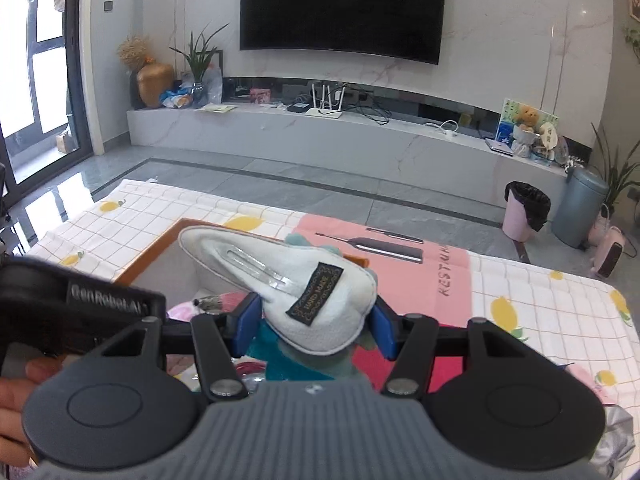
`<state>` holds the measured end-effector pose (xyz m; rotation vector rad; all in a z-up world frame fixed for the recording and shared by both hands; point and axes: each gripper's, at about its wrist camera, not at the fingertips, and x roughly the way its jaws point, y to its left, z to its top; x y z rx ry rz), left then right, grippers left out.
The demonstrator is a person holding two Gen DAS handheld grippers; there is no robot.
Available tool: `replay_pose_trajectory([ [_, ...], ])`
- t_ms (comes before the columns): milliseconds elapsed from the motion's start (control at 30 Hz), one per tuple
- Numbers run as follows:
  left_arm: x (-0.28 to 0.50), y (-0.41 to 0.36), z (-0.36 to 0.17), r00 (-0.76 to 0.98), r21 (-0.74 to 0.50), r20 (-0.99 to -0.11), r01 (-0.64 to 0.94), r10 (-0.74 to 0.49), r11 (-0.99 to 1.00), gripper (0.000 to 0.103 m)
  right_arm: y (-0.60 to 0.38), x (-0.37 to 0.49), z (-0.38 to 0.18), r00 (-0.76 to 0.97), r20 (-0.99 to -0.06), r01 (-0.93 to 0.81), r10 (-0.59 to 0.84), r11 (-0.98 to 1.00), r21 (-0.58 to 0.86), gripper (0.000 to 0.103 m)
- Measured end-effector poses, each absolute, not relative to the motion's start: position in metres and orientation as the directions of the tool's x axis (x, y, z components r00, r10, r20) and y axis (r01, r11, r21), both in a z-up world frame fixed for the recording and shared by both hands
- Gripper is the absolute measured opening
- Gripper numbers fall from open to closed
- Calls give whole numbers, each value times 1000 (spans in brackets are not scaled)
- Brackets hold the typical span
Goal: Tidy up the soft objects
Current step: 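Carry the pink pouch and white pouch over the orange-rimmed box with both tools, then open the left tool to drop the pink pouch while the right tool releases the white pouch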
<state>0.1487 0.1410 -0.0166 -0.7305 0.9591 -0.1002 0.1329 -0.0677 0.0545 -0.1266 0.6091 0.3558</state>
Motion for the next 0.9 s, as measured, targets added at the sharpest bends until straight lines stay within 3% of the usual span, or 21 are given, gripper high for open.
replay_pose_trajectory([
  [100, 148, 144, -19, 613, -541, -747, -339, -255, 769, 63, -73, 133, 57, 763, -575, -356, 297, 934, 11, 58],
  [367, 143, 141, -20, 696, -795, -556, -286, -455, 535, 63, -73, 132, 52, 757, -575, -367, 311, 930, 20, 58],
  [500, 154, 139, -22, 666, -718, -632, -313, -395, 622, 63, -74, 134, 50, 756, -585, -357, 295, 934, 9, 58],
  [700, 161, 140, -41, 564, -498, -803, -458, -193, 736, 63, -66, 134, 48, 743, -595, -383, 307, 924, -2, 58],
  [900, 159, 122, -47, 530, -370, -845, -484, -70, 793, 65, -56, 131, 42, 732, -605, -415, 313, 909, -33, 58],
])
